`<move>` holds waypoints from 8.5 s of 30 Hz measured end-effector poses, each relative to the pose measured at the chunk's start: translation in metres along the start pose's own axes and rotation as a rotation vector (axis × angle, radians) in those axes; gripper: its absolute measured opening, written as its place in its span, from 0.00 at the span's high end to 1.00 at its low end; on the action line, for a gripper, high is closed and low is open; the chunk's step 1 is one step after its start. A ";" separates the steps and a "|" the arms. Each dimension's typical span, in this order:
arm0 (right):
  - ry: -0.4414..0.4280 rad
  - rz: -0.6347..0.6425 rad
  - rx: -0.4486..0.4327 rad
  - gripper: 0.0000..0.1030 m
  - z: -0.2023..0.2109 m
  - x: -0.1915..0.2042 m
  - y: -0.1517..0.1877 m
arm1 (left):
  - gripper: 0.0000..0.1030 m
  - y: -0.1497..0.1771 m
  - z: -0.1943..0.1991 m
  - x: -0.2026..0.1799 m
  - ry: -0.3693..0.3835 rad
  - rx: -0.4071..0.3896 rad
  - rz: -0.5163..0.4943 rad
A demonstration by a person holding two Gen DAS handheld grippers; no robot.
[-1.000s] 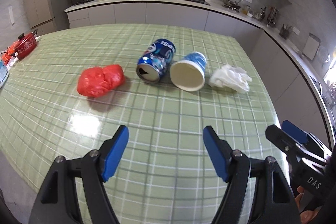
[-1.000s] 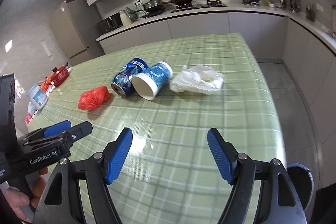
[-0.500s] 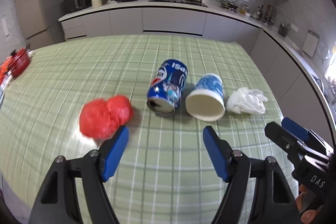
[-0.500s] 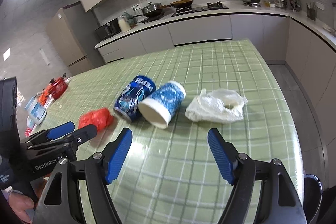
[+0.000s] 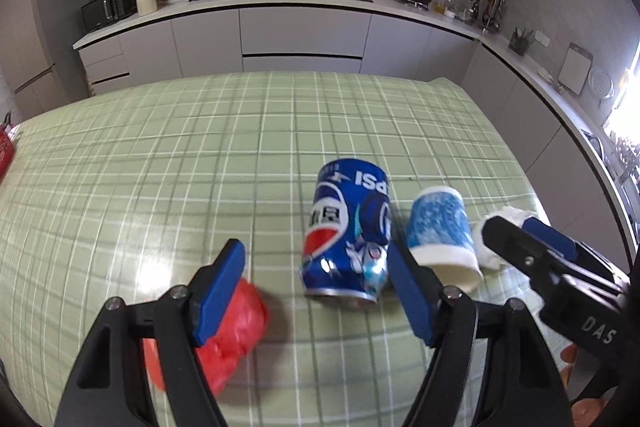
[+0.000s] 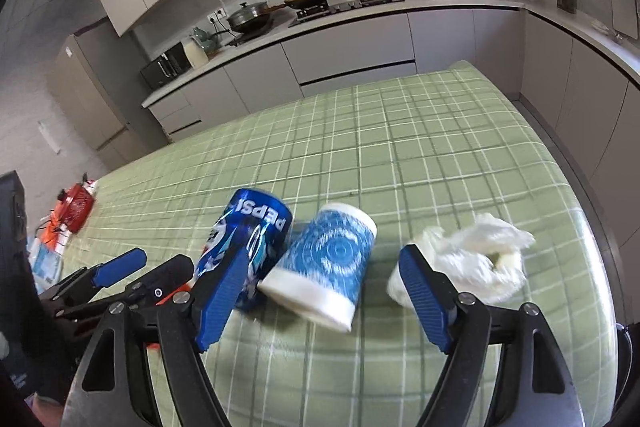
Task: Collect trash
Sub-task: 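Grasp the Pepsi can with the left tool while the right tool grasps the blue paper cup, then carry the Pepsi can and blue cup over the black bin with both tools, then open both tools to drop the can and cup into the bin, then move both open tools back over the table toward the red bag, then grasp the red plastic bag with the left tool while the right tool grasps the white bag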
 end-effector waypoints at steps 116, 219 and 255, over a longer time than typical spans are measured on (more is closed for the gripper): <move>-0.088 0.104 0.000 0.47 0.103 -0.120 0.141 | 0.42 0.138 0.045 -0.144 0.037 -0.063 -0.011; -0.077 0.128 0.017 0.23 0.080 -0.091 0.117 | 0.27 0.122 0.053 -0.056 -0.160 -0.062 0.155; -0.004 0.141 0.138 0.69 -0.041 -0.043 0.041 | 0.27 0.052 -0.005 0.091 -0.180 0.010 0.253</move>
Point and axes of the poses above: each gripper's, at about its wrist camera, not at the fingertips, and z roughly against the way its jaws point, x to its left, y to its underside, the point moved 8 cm from there along -z, roughly the way its jaws point, and after that the axes turned 15 degrees about x, right-handed, at the moved point
